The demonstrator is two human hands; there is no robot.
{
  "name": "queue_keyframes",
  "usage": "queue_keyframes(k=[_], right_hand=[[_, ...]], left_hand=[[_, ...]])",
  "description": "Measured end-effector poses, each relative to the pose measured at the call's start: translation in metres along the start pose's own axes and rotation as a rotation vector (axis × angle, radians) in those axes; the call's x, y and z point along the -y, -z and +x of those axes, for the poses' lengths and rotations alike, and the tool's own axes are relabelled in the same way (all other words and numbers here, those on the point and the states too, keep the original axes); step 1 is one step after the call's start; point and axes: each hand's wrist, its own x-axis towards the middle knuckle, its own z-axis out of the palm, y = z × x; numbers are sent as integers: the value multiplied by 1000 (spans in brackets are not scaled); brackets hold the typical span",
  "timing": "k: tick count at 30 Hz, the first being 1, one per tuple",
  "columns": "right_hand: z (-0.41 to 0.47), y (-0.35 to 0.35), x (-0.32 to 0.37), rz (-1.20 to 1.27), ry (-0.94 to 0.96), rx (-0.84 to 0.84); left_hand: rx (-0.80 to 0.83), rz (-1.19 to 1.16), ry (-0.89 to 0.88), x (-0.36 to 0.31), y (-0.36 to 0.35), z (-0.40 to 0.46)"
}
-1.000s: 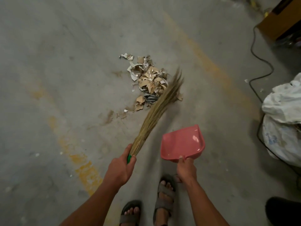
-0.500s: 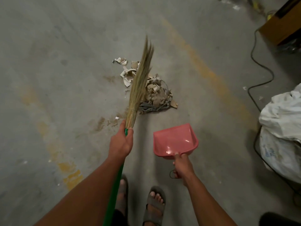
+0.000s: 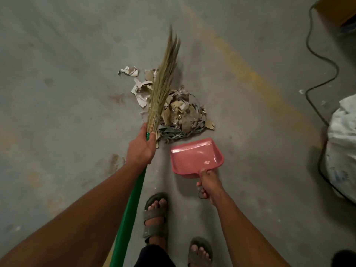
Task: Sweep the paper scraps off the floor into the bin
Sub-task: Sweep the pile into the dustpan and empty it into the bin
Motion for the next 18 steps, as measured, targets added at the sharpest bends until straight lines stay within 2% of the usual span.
queue_keyframes(k=[7,18], right_hand=[[53,-24,18,-95,-8,-33],[125,-50,33,-208,110,-84]], left_hand=[[53,64,-110,-1,-12,58],[201,146,-51,11,-44,89]])
